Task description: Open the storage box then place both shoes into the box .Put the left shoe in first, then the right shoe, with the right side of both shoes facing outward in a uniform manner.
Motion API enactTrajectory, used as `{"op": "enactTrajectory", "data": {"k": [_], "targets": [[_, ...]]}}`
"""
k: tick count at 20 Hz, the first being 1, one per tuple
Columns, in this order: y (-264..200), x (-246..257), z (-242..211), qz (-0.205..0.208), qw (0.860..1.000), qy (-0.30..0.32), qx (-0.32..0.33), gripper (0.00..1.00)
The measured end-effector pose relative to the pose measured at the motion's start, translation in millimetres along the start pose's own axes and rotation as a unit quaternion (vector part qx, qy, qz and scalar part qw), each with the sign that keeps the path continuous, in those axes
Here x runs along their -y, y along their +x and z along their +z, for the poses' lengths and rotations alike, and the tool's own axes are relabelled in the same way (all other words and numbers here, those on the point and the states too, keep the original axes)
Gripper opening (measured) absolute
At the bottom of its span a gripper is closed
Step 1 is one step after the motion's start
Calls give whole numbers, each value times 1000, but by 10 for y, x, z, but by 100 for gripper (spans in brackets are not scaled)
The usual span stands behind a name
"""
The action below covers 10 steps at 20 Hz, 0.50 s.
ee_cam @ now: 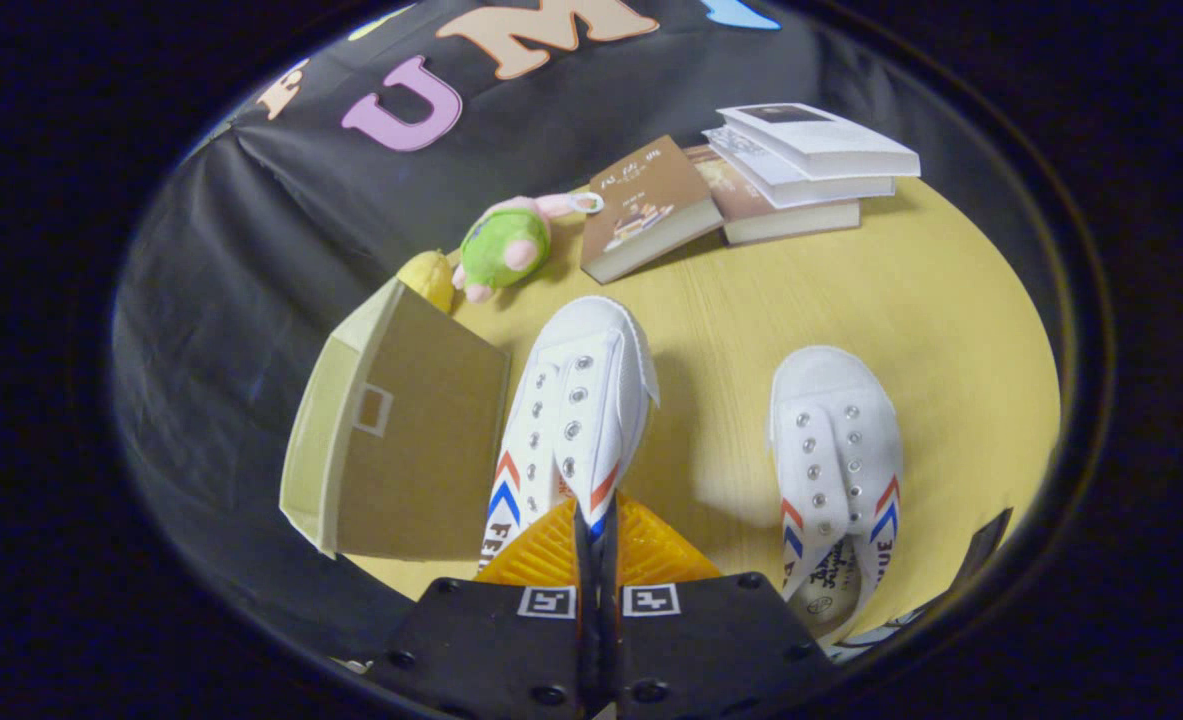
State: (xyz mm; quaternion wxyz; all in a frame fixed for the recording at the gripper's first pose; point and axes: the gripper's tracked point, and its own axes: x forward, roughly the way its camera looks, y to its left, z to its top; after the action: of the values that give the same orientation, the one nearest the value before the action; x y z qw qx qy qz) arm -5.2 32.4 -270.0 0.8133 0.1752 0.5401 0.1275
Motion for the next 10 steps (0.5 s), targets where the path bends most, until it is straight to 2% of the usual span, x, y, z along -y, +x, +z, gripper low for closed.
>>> {"op": "enactTrajectory", "data": {"k": [5,10], "targets": [[-247,-407,338,10,1000,-9,24,4],[-359,-992,520,42,998,-26,35,4]]}}
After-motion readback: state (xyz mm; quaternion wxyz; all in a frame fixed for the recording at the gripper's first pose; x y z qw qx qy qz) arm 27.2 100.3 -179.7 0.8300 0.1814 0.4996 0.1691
